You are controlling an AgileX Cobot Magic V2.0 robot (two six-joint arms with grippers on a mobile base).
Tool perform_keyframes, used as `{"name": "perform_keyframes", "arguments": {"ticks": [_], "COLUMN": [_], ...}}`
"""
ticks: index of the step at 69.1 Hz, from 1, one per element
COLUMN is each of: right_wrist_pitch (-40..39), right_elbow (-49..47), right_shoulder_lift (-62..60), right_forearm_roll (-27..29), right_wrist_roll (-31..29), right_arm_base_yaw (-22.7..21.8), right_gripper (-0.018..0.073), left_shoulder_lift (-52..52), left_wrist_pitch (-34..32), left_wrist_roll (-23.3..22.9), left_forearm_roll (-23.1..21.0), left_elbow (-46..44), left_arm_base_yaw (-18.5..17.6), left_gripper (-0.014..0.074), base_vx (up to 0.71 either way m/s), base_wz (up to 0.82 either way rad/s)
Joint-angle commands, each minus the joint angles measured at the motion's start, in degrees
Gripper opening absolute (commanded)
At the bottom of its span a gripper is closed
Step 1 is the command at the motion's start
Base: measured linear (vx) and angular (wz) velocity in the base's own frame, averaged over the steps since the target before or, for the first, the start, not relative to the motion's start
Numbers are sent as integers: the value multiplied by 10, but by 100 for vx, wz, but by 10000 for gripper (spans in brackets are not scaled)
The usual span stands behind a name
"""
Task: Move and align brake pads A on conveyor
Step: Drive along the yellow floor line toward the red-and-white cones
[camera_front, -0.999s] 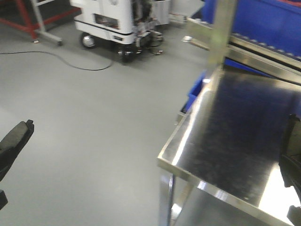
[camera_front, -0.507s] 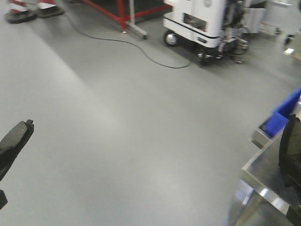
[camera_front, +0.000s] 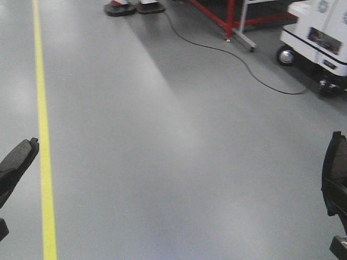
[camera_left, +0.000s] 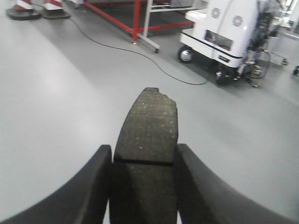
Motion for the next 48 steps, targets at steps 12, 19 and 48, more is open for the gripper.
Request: {"name": "perform_keyframes", "arguments": {"ticks": [12, 19, 48], "right_wrist_pitch": [-55, -55, -55], "right_elbow": [-17, -17, -17], "right_shoulder_lift": [1, 1, 1], "right_forearm_roll": [-12, -12, -12], "right_wrist_roll": [-1, -1, -1], "right_arm_base_yaw": [-1, -1, -1], "right_gripper": [3, 3, 3], "left_shoulder_lift": [2, 2, 2], "left_wrist_pitch": [-57, -57, -57], "left_wrist_roll": [-1, -1, -1], "left_forearm_roll": [1, 1, 1], "left_elbow": [-18, -18, -18], "left_arm_base_yaw": [-1, -1, -1], "left_gripper": [108, 108, 108], "base_vx": [15, 15, 17], "base_wz": [52, 55, 52]}}
